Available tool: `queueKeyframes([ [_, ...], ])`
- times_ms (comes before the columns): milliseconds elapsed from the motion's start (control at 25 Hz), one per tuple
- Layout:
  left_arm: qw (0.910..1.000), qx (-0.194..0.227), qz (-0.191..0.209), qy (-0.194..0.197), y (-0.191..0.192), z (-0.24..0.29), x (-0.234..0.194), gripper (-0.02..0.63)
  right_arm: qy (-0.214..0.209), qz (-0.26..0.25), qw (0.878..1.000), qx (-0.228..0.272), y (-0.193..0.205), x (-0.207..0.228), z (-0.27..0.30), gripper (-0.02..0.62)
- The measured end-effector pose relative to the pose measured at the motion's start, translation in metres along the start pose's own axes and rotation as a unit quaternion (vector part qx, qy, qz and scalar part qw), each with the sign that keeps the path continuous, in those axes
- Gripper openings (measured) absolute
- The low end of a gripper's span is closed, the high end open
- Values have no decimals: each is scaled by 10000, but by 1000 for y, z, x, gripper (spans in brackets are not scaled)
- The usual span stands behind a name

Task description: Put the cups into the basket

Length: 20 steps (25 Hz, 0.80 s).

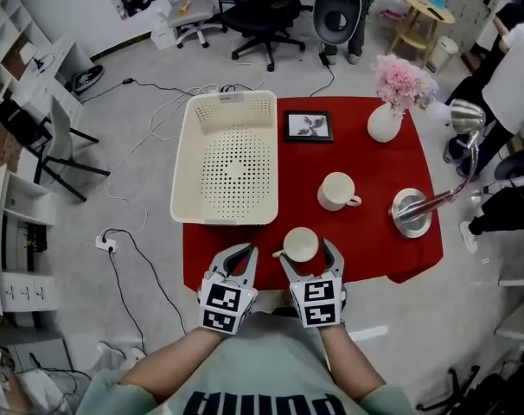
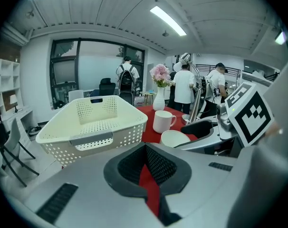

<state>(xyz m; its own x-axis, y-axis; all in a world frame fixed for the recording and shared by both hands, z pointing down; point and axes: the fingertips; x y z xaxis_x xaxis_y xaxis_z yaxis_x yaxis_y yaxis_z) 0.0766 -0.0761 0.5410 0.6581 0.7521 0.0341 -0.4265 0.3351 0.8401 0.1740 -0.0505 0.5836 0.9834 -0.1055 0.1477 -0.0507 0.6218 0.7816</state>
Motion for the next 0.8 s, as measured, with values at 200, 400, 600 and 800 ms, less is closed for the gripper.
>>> queueKeyframes([
  [200,9997,-113,-216,-84,6,6,5,3,-156,37,9999,-32,3,4,9,380],
  [400,9994,-104,-295,-157,8,10,6,3,-373,-6,9993,-6,3,2,18,380],
  [600,9994,-126,-298,-75,11,17,-2,3,-350,56,9994,-40,10,1,25,380],
  [800,9997,-50,-178,164,3,19,-4,3,-260,31,9996,-73,9,0,25,380],
])
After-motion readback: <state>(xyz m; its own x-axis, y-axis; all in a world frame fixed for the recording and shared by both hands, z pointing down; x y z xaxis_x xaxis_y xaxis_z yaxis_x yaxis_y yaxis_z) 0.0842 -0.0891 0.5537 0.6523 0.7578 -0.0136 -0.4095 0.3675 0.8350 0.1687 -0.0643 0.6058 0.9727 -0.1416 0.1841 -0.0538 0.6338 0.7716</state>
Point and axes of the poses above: the fingertips, and each gripper's own axes: z forward along the fingers, x to its right, y out of its underside, and after that the axes turned 6 degrees about z, right-handed
